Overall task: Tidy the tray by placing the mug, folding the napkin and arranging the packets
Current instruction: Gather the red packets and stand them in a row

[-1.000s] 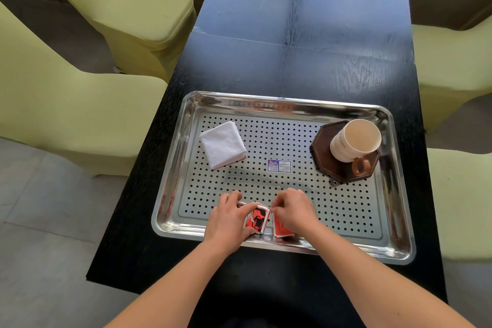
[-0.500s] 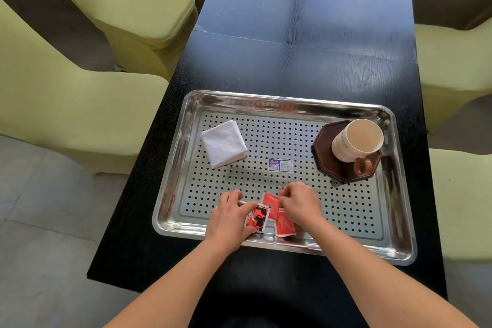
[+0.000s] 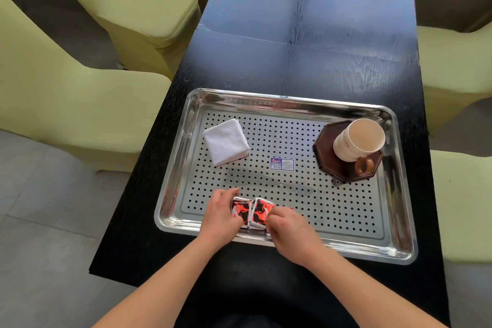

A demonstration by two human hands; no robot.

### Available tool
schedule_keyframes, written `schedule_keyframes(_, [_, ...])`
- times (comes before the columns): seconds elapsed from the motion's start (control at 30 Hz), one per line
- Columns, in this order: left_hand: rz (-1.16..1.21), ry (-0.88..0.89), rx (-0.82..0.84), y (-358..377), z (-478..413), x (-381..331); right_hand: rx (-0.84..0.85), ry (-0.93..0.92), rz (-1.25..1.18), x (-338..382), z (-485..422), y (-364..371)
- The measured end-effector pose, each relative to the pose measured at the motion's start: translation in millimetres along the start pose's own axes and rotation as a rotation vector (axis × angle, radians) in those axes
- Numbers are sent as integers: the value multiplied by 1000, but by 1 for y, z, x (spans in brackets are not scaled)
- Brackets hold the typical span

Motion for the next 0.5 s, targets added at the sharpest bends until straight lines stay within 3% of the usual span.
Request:
schedule_keyframes(0.17, [-33,-55,-39,0,-2,4,-169,207,61,-8,-11,2])
schedule_keyframes(0.4, [-95,-56,-40,7,-4,0,-44,185,183,-3,-23,15])
schedule_keyframes(0.5, [-100,-44,-38,7,-5,0,-120,281,92,-13,-17,5])
Point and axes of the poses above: each hand's wrist, its own z-axis away from the middle knuckle, its own y-axis out of the palm, x = y × z, the point moved 3 cm from there along -z, towards the middle knuckle, and after that the axes turned 15 degrees about -x, right-handed, at the moved point
